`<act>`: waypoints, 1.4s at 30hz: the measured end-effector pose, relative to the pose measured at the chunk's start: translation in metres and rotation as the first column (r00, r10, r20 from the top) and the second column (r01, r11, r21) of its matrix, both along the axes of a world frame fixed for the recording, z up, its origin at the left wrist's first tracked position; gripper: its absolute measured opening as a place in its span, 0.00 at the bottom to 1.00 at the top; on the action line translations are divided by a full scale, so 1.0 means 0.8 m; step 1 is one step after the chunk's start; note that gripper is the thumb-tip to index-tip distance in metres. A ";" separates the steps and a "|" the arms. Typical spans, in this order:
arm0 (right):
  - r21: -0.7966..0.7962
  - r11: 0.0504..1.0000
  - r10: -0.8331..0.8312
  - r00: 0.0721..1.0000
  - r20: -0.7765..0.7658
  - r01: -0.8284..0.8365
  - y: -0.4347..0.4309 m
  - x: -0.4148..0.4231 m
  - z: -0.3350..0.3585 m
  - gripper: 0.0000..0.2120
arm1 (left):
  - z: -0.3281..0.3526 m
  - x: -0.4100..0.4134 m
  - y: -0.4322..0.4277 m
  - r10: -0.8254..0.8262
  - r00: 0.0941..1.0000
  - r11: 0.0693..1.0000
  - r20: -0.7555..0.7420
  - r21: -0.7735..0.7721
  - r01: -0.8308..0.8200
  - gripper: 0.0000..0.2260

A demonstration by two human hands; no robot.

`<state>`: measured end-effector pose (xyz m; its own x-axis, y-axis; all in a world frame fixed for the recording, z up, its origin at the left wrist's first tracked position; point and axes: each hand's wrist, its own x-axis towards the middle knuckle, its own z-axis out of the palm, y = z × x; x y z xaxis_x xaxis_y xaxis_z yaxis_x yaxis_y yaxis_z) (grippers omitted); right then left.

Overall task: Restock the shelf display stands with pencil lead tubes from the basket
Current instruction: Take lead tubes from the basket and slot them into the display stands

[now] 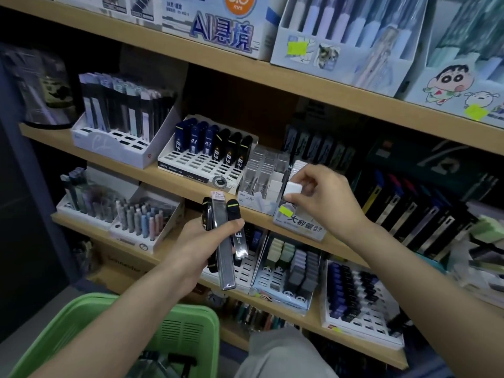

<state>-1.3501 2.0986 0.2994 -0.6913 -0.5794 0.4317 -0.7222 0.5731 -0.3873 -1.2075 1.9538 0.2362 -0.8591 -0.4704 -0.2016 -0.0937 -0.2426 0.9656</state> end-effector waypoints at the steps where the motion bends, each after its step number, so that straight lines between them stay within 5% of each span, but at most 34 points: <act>1: 0.010 1.000 -0.002 0.999 -0.045 0.003 0.001 -0.001 -0.002 0.10 | 0.000 -0.001 0.000 0.000 1.000 1.000 -0.001 -0.005 0.000 0.06; 13: -0.020 0.999 -0.051 0.983 -0.179 0.048 0.007 0.016 -0.008 0.12 | 0.007 -0.011 0.010 -0.026 0.999 0.999 -0.020 -0.041 0.025 0.05; 17: -0.120 0.989 0.097 0.986 0.133 -0.081 -0.001 0.044 -0.008 0.06 | 0.011 -0.015 0.015 -0.070 0.997 0.993 -0.038 -0.095 0.066 0.03; 20: -0.100 0.983 0.181 0.871 0.456 -0.151 -0.012 0.053 -0.009 0.08 | 0.012 -0.017 0.017 -0.132 0.991 0.977 -0.031 -0.170 0.125 0.04; 25: -0.140 0.979 0.202 0.768 0.607 -0.147 -0.023 0.050 0.002 0.08 | 0.010 -0.009 0.008 -0.174 0.982 0.967 -0.072 -0.202 0.157 0.06; 27: -0.184 0.973 0.221 0.794 0.566 -0.140 -0.029 0.052 0.012 0.02 | 0.009 -0.005 -0.004 -0.115 0.991 0.979 -0.075 -0.178 0.100 0.05; 33: -0.289 0.952 0.156 0.970 0.185 -0.098 -0.083 0.051 0.040 0.05 | 0.006 0.012 -0.054 0.027 0.997 0.997 -0.066 -0.067 -0.031 0.09; 39: -0.214 0.971 0.108 0.994 -0.018 -0.109 -0.163 0.019 0.039 0.05 | 0.000 0.029 -0.093 0.117 0.993 0.993 -0.034 0.008 -0.116 0.09; 42: -0.150 0.986 0.071 0.995 -0.066 -0.080 -0.193 -0.003 0.033 0.06 | -0.013 0.036 -0.117 0.132 0.991 0.991 -0.030 0.018 -0.132 0.20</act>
<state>-1.3522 1.9444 0.3261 -0.6183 -0.5534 0.5580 -0.7856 0.4540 -0.4203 -1.1783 1.8605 0.2262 -0.7956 -0.5770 -0.1847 -0.0303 -0.2665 0.9634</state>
